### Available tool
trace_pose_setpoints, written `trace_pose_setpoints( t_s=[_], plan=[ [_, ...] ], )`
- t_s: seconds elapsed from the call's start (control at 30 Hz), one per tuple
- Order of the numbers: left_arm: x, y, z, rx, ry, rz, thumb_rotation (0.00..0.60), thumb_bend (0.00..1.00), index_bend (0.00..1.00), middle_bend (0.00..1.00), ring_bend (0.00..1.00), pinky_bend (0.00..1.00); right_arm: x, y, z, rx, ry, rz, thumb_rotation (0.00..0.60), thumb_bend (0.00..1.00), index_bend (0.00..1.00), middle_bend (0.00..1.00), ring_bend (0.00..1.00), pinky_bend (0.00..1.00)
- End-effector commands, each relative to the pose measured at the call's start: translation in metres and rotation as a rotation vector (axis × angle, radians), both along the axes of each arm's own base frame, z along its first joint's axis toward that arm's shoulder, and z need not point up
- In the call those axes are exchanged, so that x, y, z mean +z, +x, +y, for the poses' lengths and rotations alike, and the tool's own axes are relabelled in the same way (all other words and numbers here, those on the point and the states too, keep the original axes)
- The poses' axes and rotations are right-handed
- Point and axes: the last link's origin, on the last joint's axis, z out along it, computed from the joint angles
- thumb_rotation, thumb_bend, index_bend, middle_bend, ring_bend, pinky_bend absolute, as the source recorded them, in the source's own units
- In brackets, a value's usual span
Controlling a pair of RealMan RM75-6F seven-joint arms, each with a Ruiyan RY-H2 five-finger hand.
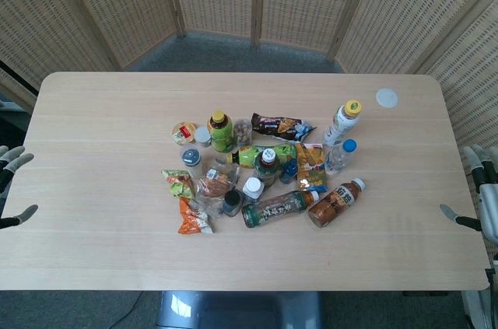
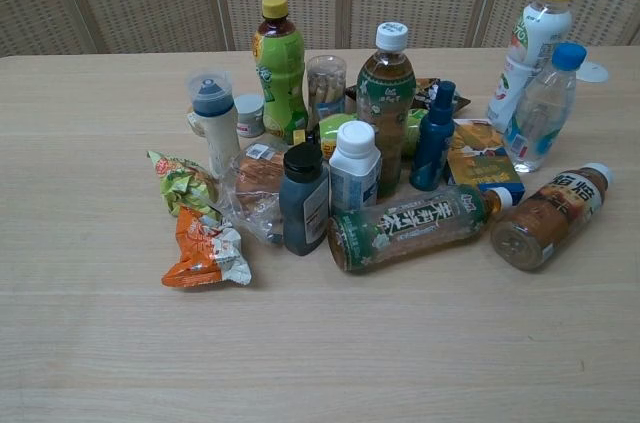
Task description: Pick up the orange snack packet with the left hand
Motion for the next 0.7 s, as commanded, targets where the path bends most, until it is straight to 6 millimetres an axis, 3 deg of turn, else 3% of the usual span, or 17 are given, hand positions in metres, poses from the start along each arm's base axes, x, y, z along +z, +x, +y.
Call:
trace_pose_setpoints(
  t_s=[0.03, 0.4, 0.7],
  plan=[
    [-0.001, 0.0, 0.0, -0.002, -0.004, 0.0, 0.6, 0.26, 0.15, 0.0, 0.0, 0.0, 0.0, 0.0, 0.0, -0.002, 0.002, 0.0, 0.514, 0.03, 0.0, 0.0, 0.0, 0.0],
    [-0.002, 0.006, 0.005, -0.038, -0.034, 0.011, 0.6, 0.26, 0.14, 0.0, 0.0, 0.0, 0.002, -0.001, 0.005, -0.004, -0.003, -0.008, 0.514, 0.03, 0.0, 0.0, 0.0, 0.0],
    [-0.036, 0.022, 0.027, -0.097, -0.233, 0.083, 0.6, 0.26, 0.12, 0.0, 0.0, 0.0, 0.001, -0.002, 0.007, -0.015, 0.003, -0.009, 0.514, 0.03, 0.0, 0.0, 0.0, 0.0]
  ],
)
